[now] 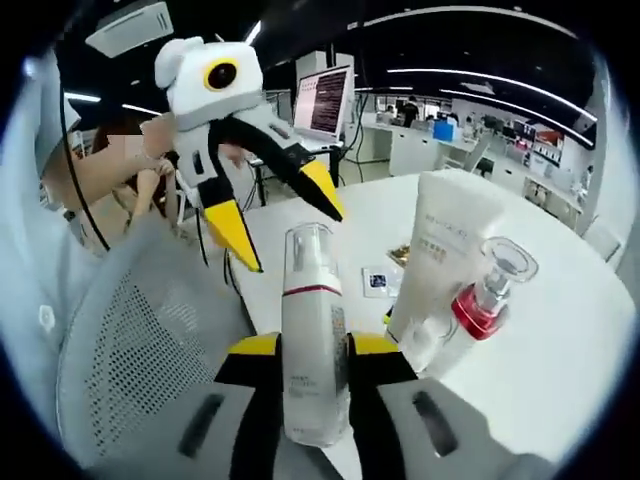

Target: Arrange the skincare products in the storage area until every visible bottle or jar stands upright without overlapping.

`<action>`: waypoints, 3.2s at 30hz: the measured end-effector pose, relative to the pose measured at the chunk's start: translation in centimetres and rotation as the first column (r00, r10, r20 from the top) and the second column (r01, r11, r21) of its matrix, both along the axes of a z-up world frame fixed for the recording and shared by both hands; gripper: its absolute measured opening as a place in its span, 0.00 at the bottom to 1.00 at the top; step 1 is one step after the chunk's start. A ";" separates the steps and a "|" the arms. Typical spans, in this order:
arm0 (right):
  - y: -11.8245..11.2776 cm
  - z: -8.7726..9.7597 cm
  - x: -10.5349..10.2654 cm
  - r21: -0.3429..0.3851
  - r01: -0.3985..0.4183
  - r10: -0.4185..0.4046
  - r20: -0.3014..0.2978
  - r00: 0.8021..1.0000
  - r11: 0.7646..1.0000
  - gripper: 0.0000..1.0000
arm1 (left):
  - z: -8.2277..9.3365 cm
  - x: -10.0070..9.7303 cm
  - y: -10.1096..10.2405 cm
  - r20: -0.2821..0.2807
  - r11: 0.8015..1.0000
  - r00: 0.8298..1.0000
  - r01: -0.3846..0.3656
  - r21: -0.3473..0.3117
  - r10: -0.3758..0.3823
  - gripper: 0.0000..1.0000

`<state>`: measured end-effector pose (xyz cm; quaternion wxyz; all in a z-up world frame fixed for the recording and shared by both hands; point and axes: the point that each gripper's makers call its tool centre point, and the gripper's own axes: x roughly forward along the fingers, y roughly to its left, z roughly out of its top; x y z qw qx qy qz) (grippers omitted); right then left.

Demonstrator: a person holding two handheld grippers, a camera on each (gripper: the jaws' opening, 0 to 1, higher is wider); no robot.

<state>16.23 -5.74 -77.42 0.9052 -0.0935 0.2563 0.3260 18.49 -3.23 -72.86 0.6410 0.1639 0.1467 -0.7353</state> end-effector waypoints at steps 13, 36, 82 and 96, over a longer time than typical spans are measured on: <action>2.1 4.9 0.2 0.299 -0.060 0.025 0.119 0.993 0.952 0.24 | 2.8 -1.2 -1.4 -0.188 0.973 0.979 0.038 -0.228 -0.083 0.40; 3.6 8.9 -0.4 0.379 -0.164 0.063 0.266 0.962 0.911 0.24 | 7.4 -4.8 -3.1 -0.236 0.913 0.938 0.153 -0.377 -0.255 0.20; 2.0 7.7 4.8 0.305 0.274 -0.339 0.187 0.922 0.912 0.24 | -0.5 2.0 -2.7 0.152 0.892 0.879 -0.450 -0.048 0.452 0.19; 2.2 7.2 4.3 0.294 0.212 -0.273 0.187 0.944 0.932 0.20 | -1.0 1.5 -2.4 0.194 0.911 0.893 -0.412 -0.015 0.406 0.19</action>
